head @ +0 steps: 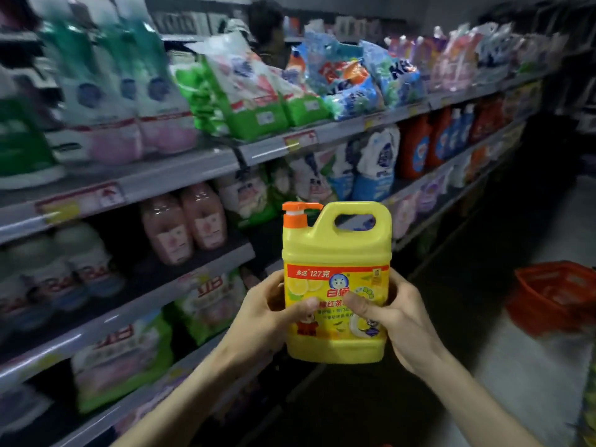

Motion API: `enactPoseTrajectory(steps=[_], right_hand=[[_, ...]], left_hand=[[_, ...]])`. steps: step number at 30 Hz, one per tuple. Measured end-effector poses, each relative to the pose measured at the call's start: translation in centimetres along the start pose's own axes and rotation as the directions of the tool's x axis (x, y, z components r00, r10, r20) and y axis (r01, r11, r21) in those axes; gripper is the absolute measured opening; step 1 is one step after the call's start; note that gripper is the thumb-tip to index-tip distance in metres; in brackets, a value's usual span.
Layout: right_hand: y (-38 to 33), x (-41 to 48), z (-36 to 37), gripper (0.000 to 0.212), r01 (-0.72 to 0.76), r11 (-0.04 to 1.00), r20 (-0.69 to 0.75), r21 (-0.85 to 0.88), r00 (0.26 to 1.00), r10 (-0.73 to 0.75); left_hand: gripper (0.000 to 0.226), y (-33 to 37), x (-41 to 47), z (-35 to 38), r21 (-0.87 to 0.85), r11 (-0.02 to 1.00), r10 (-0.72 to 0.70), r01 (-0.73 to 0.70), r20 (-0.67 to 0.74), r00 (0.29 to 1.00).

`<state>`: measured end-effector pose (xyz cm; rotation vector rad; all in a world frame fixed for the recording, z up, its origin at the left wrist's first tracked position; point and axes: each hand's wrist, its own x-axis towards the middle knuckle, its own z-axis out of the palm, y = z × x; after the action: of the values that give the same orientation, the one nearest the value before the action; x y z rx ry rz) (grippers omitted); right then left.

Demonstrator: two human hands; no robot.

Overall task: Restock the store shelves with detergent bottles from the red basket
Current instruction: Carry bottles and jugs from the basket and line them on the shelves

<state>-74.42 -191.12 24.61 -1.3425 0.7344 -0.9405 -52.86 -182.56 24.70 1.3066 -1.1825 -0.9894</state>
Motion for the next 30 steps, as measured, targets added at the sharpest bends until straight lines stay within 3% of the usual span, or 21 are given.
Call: enactPoseTrajectory(steps=[7,16,24,30], right_hand=[[0.3,1.8,13.8,0.060,0.054,0.998,0.237,-0.042,0.971,-0.042],[1.3,1.9,31.6,0.054,0.110,0.993,0.499,-0.053,0.864,-0.069],[1.8,1.0,43.2,0.063,0.084,0.996,0.757,0.027,0.649,-0.075],[3.3,0.3,50.2,0.062,0.061,0.998,0.879,0.014,0.474,-0.041]], left_hand=[[0.049,1.3,-8.2,-12.7,0.058,0.998,0.035,-0.025,-0.182,0.983],[0.051,1.6,-19.5,-26.4,0.109,0.994,0.042,0.005,-0.433,0.900],[0.059,1.7,-28.2,-32.0,0.167,0.986,0.094,0.025,-0.667,0.739],[0.058,0.8,-33.1,-33.8,0.138,0.988,0.075,0.068,-0.817,0.572]])
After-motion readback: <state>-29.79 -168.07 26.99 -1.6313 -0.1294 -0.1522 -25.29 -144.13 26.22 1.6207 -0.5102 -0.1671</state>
